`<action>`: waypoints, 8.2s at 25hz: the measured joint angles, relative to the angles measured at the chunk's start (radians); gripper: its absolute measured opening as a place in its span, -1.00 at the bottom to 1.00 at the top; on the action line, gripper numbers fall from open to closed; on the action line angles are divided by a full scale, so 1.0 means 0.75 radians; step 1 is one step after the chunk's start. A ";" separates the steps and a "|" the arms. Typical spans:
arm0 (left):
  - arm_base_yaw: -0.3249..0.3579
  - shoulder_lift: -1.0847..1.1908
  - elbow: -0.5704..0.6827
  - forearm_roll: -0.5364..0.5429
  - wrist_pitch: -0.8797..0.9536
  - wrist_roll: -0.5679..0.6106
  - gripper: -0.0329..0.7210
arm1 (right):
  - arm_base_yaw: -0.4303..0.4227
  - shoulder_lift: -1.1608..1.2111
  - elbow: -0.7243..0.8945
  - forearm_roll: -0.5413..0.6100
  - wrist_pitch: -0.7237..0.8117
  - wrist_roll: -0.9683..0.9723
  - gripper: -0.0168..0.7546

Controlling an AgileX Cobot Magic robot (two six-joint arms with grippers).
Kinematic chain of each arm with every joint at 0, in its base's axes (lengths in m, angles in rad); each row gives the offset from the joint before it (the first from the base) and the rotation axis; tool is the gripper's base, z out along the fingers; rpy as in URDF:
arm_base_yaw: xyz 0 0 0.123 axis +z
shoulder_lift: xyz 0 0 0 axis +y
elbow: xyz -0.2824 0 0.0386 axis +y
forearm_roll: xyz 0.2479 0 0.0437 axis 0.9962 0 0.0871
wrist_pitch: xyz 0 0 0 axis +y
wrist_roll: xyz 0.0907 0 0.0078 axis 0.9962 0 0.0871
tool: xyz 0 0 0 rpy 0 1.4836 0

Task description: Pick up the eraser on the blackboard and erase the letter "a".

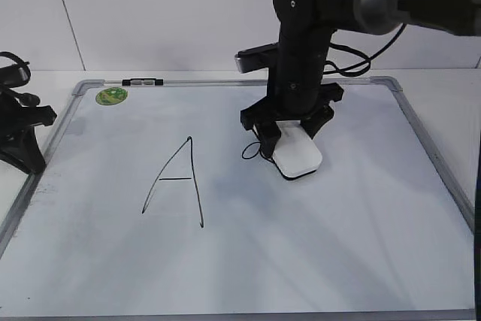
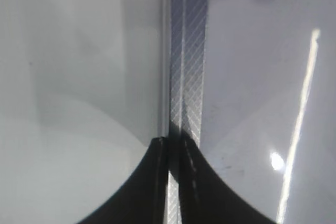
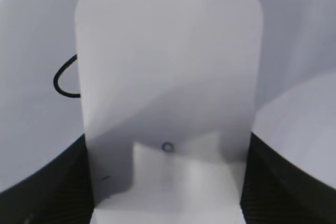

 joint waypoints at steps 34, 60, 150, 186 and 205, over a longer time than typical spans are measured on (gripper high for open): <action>0.000 0.000 0.000 0.000 0.003 0.000 -0.87 | 0.112 0.059 -0.024 0.089 0.003 -0.043 0.44; 0.000 0.001 -0.001 0.000 0.003 0.000 -0.87 | 0.089 0.060 -0.024 0.039 0.000 0.021 0.44; 0.000 0.003 -0.003 -0.003 0.012 0.000 -0.87 | 0.204 -0.094 -0.017 -0.165 0.001 0.151 0.44; 0.003 0.003 -0.003 -0.018 0.012 0.000 -0.87 | -0.368 -0.475 0.438 -0.244 0.012 0.235 0.44; 0.003 0.003 -0.003 -0.023 0.012 0.003 -0.87 | -0.509 -0.355 0.440 -0.083 0.005 0.064 0.44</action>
